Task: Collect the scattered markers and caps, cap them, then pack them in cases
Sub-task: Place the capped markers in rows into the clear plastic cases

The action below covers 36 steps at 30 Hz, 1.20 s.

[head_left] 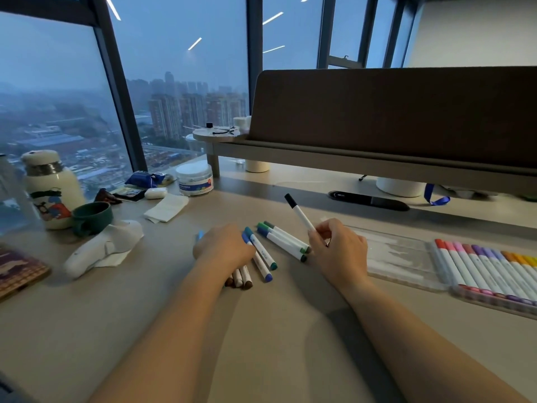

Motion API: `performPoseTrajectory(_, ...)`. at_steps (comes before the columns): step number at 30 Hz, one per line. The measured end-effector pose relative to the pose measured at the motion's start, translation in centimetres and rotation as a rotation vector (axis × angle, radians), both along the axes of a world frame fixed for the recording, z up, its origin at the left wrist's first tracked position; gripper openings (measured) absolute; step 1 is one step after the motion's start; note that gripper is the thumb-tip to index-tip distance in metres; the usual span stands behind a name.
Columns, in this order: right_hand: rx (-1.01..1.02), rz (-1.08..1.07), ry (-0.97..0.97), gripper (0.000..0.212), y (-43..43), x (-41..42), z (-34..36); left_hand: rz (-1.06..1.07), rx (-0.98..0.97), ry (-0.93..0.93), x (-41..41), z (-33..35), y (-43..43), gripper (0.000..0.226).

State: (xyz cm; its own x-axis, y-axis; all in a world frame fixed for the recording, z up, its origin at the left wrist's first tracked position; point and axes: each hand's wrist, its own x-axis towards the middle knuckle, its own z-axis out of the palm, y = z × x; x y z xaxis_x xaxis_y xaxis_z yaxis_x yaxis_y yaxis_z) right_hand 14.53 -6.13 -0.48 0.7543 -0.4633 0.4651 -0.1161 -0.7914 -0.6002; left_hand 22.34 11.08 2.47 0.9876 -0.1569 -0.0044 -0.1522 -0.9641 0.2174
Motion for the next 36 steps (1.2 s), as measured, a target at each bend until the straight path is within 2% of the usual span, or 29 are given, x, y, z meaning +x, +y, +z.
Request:
performPoseTrajectory(11,0.068,-0.05,-0.018,0.014,-0.4,-0.1,0.0,-0.004,0.101,-0.06,-0.4,0.3,-0.2,0.021)
performPoseTrajectory(18,0.132,-0.128,0.002,0.013,-1.2,0.2,-0.1,0.07,-0.069,0.036,1.4,0.4,1.9,0.024)
performPoseTrajectory(23,0.11,-0.118,0.085,0.014,-1.1,0.1,-0.1,0.056,-0.028,0.111,1.4,-0.1,1.8,0.026)
performPoseTrajectory(31,0.158,-0.105,0.142,0.016,-0.6,-0.4,0.1,-0.029,0.035,0.019,-0.7,0.7,0.5,0.03)
performPoseTrajectory(36,0.216,-0.056,0.137,0.016,-0.2,-1.2,0.3,-0.042,-0.139,0.003,-1.0,1.0,-0.1,0.03)
